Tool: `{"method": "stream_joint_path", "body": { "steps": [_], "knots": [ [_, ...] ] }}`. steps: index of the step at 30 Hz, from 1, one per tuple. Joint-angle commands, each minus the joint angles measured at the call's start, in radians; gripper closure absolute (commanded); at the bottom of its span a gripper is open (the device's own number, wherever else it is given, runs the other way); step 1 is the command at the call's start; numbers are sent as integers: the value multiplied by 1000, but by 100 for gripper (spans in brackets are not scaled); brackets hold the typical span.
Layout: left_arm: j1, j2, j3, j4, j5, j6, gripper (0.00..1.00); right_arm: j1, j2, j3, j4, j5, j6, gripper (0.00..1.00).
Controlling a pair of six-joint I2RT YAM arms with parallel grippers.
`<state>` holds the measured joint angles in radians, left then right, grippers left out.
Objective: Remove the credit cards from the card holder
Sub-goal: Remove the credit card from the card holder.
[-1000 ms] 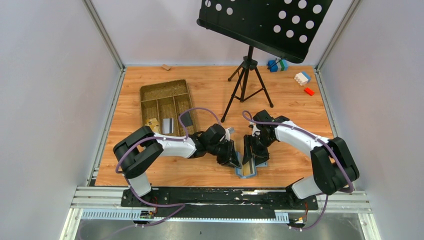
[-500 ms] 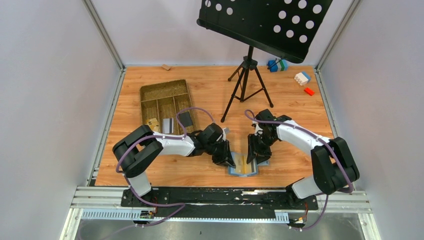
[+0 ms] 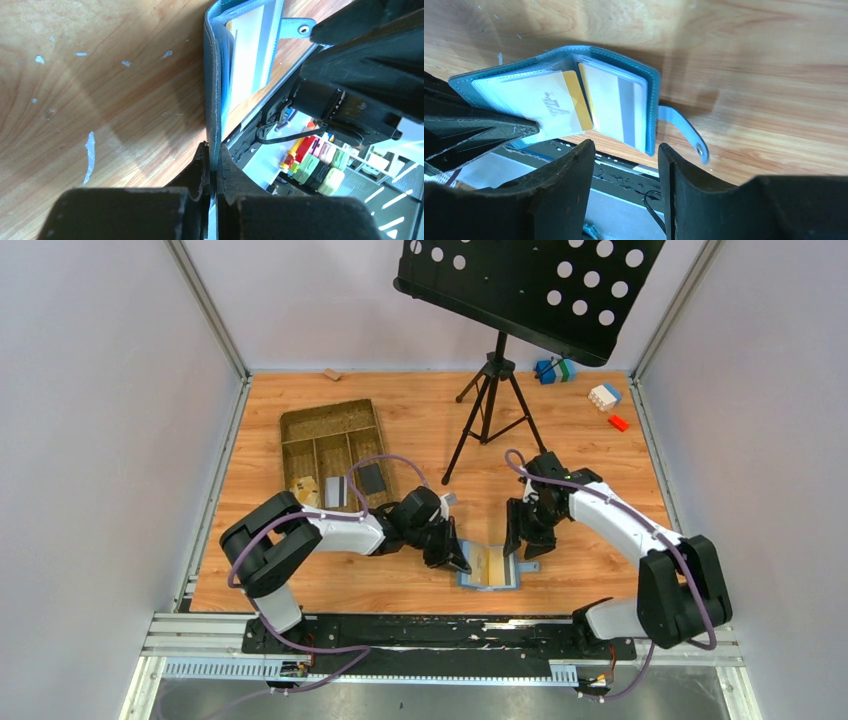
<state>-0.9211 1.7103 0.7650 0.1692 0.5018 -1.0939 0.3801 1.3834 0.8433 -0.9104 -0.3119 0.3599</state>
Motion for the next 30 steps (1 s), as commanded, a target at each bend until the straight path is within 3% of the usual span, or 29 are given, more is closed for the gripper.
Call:
{"method": "stream_joint_path", "body": {
  "steps": [1,4,13,23,30],
  "knots": [
    [14,-74,-2,58,12,-16,100,-14,-95,78,-57,89,-22,50],
    [24,-103,7,58,20,-28,100,-14,-157,109,-63,68,-27,54],
    [53,-167,26,62,67,-59,100,-33,-228,25,107,-283,12,70],
    [76,-270,11,107,114,-100,100,-167,-343,-43,271,-593,85,64],
    [77,-318,17,108,128,-121,100,-178,-403,-73,299,-632,107,63]
  ]
}}
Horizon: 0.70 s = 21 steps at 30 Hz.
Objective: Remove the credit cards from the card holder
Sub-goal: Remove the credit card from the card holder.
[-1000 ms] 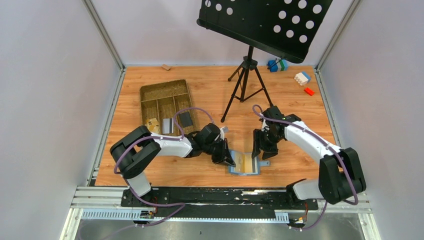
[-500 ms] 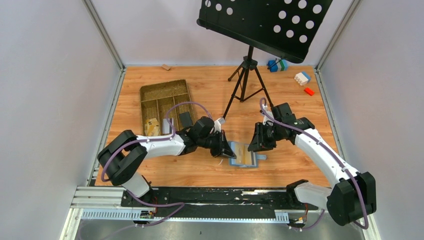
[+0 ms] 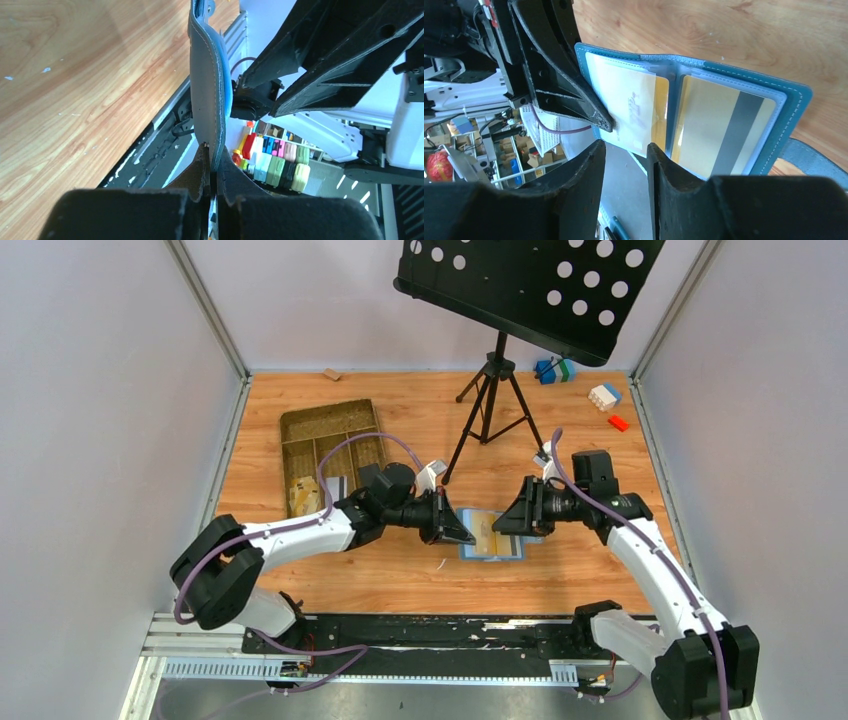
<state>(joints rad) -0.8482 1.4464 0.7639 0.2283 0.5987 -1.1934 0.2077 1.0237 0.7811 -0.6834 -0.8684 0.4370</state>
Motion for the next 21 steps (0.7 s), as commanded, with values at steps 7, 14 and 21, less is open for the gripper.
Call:
{"method": "stream_joint_path", "body": {
  "steps": [7,14,21],
  "knots": [
    [5,-121,14,51,23,-48,100,-5,-89,-31,108,-100,62,61],
    [5,-139,20,113,40,-97,100,-5,-90,-22,164,-156,115,60],
    [5,-116,20,220,82,-161,100,-4,-82,-12,212,-190,169,52]
  ]
}}
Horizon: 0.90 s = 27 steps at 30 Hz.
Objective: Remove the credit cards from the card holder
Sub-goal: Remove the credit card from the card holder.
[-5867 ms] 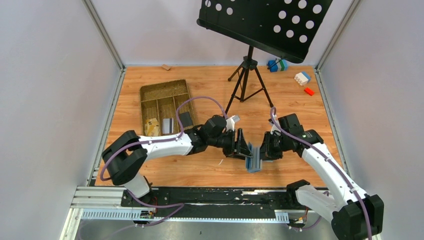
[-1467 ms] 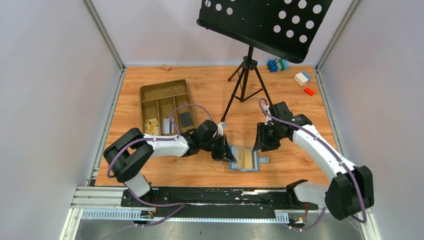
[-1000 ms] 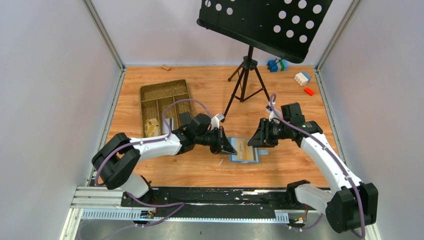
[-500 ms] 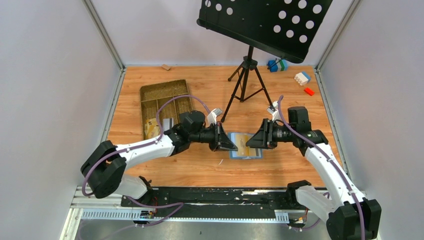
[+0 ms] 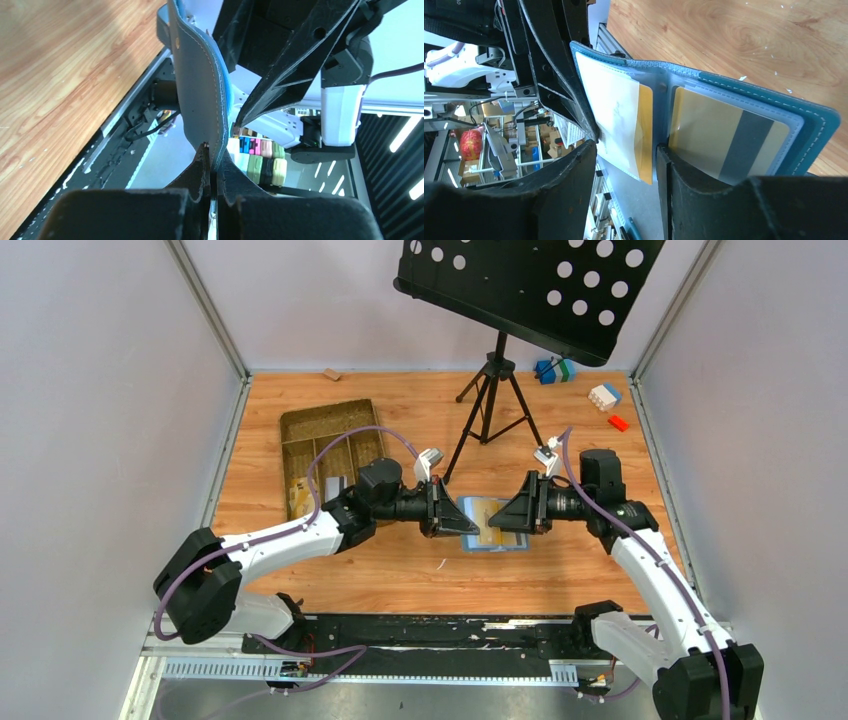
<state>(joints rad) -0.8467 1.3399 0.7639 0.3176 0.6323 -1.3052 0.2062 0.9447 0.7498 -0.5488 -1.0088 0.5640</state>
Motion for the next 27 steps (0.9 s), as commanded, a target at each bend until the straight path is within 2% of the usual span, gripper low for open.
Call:
{"method": "stream_joint_path", "body": {
  "steps": [1,8,16,27],
  "knots": [
    [3,-10,20,136,50,-53,100,-2,-3,21,78,-48,44,51],
    [6,-16,8,152,40,-66,100,-7,-19,-17,145,-56,122,53],
    [17,-39,-77,304,11,-149,100,-8,-24,-41,304,-122,275,64],
    [29,-36,-82,337,-3,-159,100,7,1,-44,519,-171,461,79]
  ]
}}
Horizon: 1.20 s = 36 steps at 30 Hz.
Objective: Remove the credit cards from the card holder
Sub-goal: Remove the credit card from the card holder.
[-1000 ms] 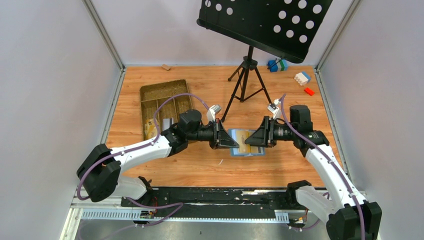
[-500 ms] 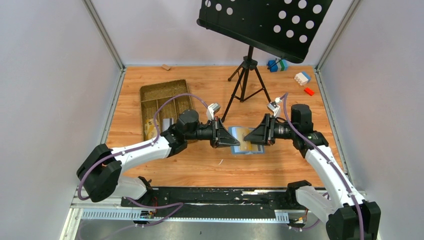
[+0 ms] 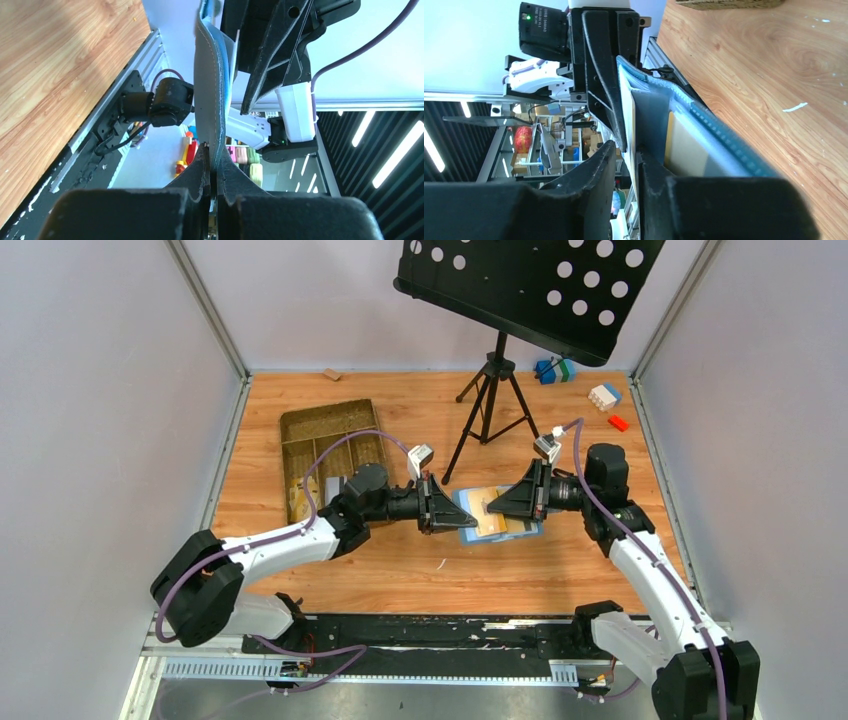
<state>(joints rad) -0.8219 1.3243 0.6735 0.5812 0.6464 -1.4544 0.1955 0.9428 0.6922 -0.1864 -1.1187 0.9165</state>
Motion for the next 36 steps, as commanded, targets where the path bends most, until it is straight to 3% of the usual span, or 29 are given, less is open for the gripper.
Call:
{"method": "stream_joint_path", "body": {
  "steps": [1,8,20,23,29,32,36],
  "knots": [
    [5,-18,11,70,-17,-8,100,19,7,15,166,-61,115,81],
    [47,-42,11,36,-11,4,100,23,29,31,178,-55,134,92],
    [86,-100,-25,-53,-1,53,100,24,38,35,126,-36,93,99],
    [90,-111,-22,-120,-2,87,100,18,42,59,24,-2,21,100],
    [121,-110,-59,-349,-24,262,100,-10,54,168,-372,214,-296,100],
    [119,-42,-83,-399,-23,357,100,-12,67,189,-430,268,-347,100],
    [114,76,-124,-317,-31,396,100,-11,80,188,-429,269,-355,100]
  ]
}}
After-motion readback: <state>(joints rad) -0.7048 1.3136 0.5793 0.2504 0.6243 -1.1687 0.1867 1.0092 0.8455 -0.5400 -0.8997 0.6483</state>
